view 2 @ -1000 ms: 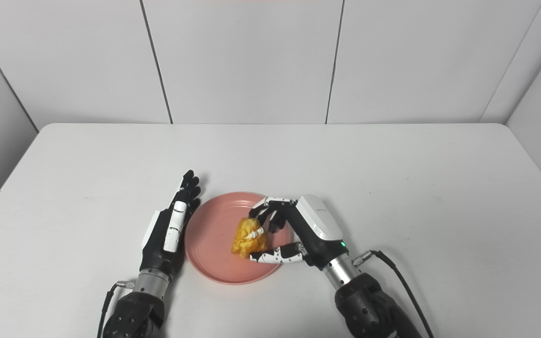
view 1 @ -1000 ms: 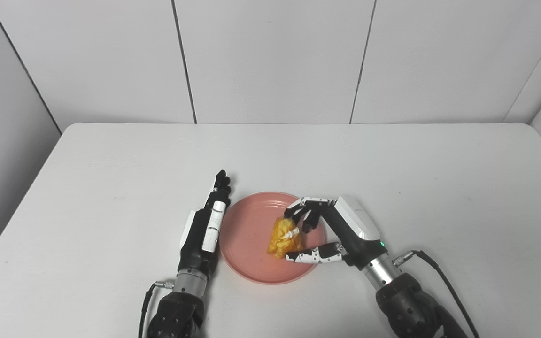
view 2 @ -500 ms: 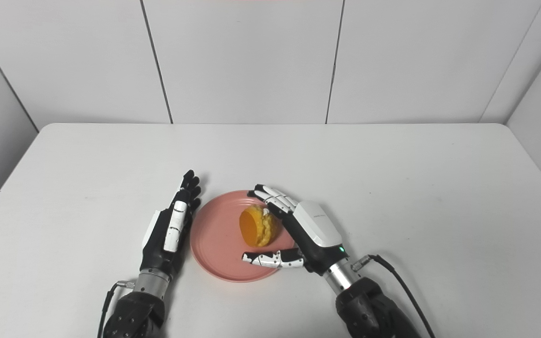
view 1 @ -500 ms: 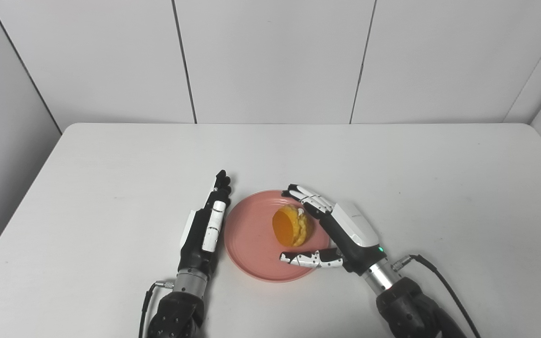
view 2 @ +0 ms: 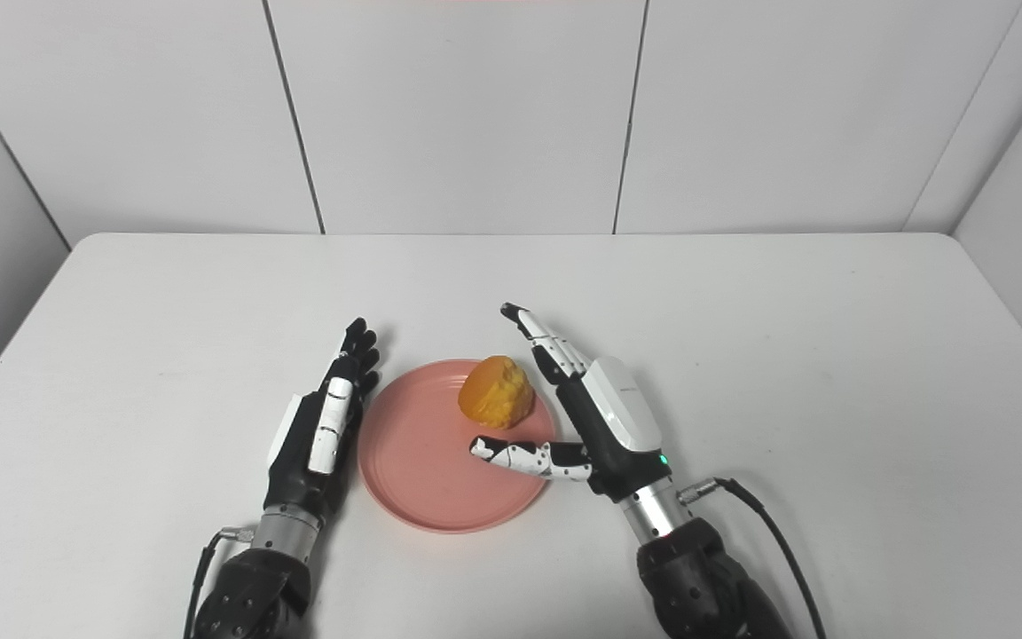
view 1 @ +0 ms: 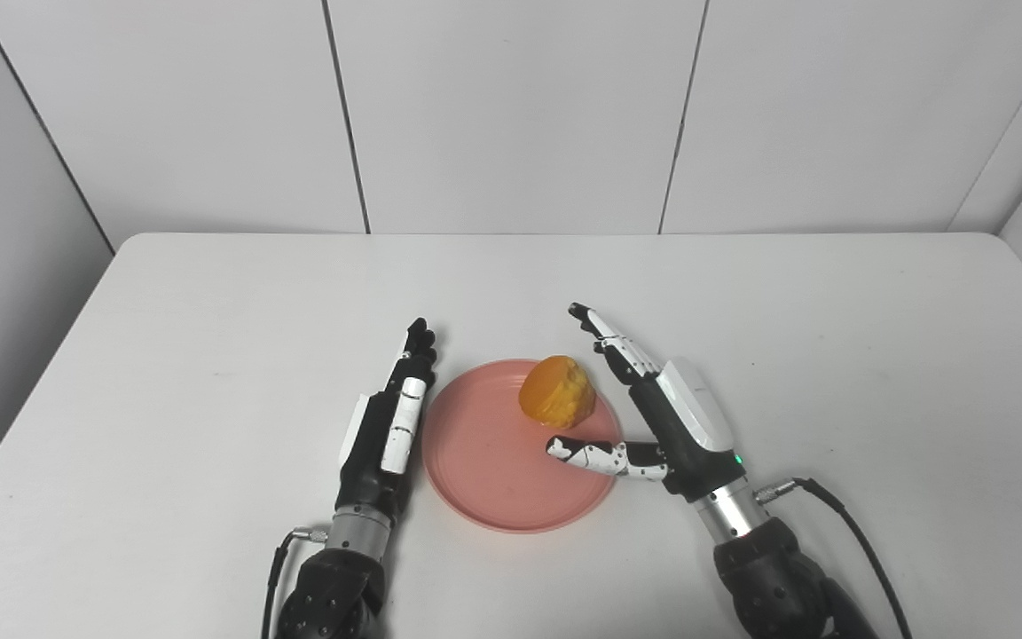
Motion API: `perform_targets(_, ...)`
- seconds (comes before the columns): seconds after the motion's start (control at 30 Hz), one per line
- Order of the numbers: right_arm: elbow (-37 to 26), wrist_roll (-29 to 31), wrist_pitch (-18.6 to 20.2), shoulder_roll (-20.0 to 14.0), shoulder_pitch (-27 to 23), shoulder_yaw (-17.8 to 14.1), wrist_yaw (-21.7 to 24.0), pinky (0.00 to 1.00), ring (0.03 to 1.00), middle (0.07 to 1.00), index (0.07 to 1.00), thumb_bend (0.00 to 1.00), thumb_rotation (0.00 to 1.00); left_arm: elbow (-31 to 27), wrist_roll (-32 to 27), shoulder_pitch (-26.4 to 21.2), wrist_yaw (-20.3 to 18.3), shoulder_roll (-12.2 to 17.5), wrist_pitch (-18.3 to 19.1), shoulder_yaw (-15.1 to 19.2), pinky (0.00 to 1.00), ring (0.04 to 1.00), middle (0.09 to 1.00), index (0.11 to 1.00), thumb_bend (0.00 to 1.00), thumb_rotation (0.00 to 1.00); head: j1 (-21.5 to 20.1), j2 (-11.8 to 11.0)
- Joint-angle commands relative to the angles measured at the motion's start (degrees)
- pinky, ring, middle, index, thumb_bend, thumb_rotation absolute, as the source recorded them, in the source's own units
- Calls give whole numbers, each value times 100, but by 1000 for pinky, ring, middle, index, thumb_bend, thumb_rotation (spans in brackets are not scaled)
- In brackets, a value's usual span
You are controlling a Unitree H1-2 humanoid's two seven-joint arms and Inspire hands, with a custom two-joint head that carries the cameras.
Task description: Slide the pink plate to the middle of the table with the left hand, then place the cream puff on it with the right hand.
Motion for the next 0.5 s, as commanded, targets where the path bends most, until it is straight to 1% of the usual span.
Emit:
perform_targets(0.0, 0, 189, -185, 159, 11, -148, -242, 771, 871, 927, 931, 650, 839, 15, -69, -6, -43, 49, -77, 51, 1000, 1000, 1000, 1000, 620, 1000, 1, -4)
perform_targets(0.03, 4, 263, -182, 199, 19, -194, -249, 780, 872, 924, 924, 648, 824, 19, -81, -7, -37, 43, -85, 64, 1000, 1000, 1000, 1000, 623, 1000, 1, -4)
perform_targets(0.07, -40, 594, -81, 252, 45, -270, -108, 781, 872, 923, 923, 648, 823, 31, -109, -1, -41, 33, -120, 81, 1000, 1000, 1000, 1000, 623, 1000, -1, -1)
perform_targets(0.1, -74, 825, -7, 285, 62, -322, 7, 822, 895, 935, 934, 628, 807, 39, -127, 3, -47, 26, -143, 94, 1000, 1000, 1000, 1000, 630, 1000, -1, -1)
perform_targets(0.13, -115, 1092, 80, 321, 86, -395, 105, 842, 906, 941, 939, 618, 798, 61, -126, 2, -56, 29, -178, 101, 1000, 1000, 1000, 1000, 634, 1000, -17, -34)
perform_targets(0.17, -141, 1264, 134, 345, 102, -449, 171, 866, 911, 948, 943, 587, 793, 77, -122, 1, -63, 33, -202, 105, 1000, 1000, 1000, 1000, 640, 1000, -17, -34)
perform_targets(0.27, -271, 2025, 505, 532, 201, -685, 360, 872, 921, 957, 949, 585, 758, 111, -100, -16, -72, 73, -189, 101, 1000, 1000, 1000, 1000, 657, 1000, -65, -38)
perform_targets(0.3, -333, 2379, 678, 596, 239, -759, 502, 917, 958, 979, 969, 586, 761, 130, -83, -26, -67, 89, -208, 102, 1000, 1000, 1000, 1000, 673, 1000, -89, -50)
perform_targets(0.33, -392, 2644, 834, 640, 279, -817, 614, 917, 958, 979, 969, 586, 761, 153, -66, -35, -38, 88, -256, 116, 1000, 1000, 1000, 1000, 673, 1000, -89, -50)
perform_targets(0.37, -445, 2816, 972, 674, 331, -865, 683, 948, 978, 989, 975, 603, 754, 197, -104, -49, 23, 46, -339, 171, 1000, 1000, 1000, 1000, 673, 1000, -105, -85)
perform_targets(0.43, -549, 2927, 1196, 722, 421, -921, 735, 965, 995, 997, 987, 604, 782, 245, -146, -62, 149, -35, -451, 268, 1000, 1000, 1000, 1000, 656, 986, -105, -54)
perform_targets(0.47, -598, 2928, 1290, 738, 455, -932, 739, 962, 998, 999, 995, 602, 805, 256, -149, -64, 202, -66, -485, 305, 1000, 998, 996, 965, 665, 951, -105, -54)
